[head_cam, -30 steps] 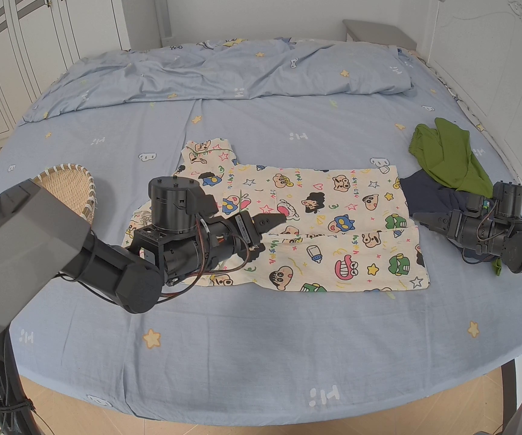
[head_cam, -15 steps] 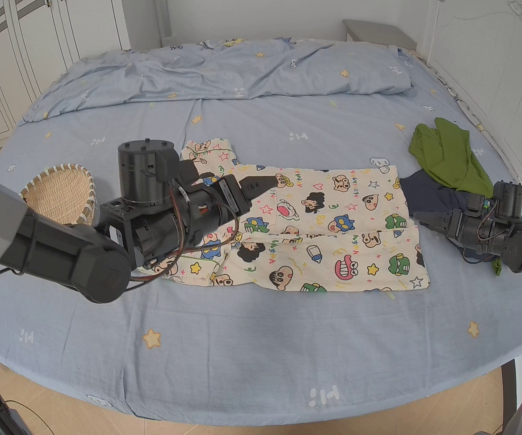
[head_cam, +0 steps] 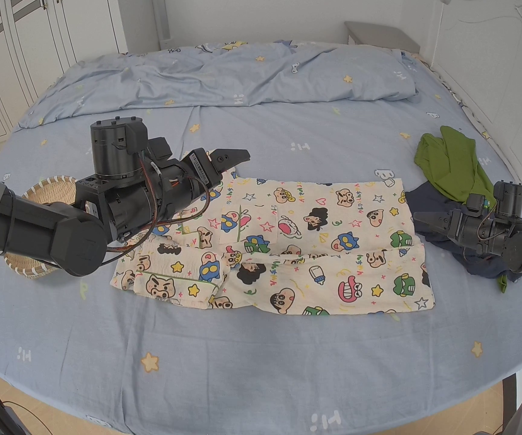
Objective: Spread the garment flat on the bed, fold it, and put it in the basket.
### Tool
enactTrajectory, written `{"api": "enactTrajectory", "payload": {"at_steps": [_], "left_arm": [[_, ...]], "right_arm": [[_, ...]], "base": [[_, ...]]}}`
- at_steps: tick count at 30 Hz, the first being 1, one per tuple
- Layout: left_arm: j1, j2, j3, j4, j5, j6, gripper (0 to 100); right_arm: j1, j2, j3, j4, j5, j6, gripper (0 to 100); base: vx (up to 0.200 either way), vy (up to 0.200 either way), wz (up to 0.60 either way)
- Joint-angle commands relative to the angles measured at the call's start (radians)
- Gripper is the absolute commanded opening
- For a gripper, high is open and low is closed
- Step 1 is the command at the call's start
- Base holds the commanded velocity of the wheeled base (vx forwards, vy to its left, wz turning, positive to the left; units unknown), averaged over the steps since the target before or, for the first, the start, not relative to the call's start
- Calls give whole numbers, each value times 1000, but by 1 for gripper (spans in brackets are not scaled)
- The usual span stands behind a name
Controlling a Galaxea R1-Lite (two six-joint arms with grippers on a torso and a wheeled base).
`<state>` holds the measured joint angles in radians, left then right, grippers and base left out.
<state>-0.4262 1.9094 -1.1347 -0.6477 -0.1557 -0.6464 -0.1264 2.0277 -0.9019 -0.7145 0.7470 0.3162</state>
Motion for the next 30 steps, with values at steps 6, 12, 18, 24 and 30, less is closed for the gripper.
{"api": "enactTrajectory", "payload": {"at_steps": [6, 12, 18, 24, 30], "left_arm": [[17, 11, -5, 3, -10, -2, 100], [130, 13, -97, 181, -153, -1, 100], [323, 115, -370, 502, -495, 30, 100], [409, 318, -470, 519, -507, 200, 100], [426, 419, -528, 514, -481, 208, 100]], "right_arm": [[2, -6, 8, -2, 0, -5, 100], [5, -17, 0, -34, -6, -14, 100], [39, 63, -196, -19, -11, -16, 100], [50, 132, -247, -5, -12, -43, 100], [47, 157, -261, -5, -12, -43, 100]], "base": [[100, 0, 0], [0, 0, 0], [0, 0, 0], [0, 0, 0], [0, 0, 0]]}}
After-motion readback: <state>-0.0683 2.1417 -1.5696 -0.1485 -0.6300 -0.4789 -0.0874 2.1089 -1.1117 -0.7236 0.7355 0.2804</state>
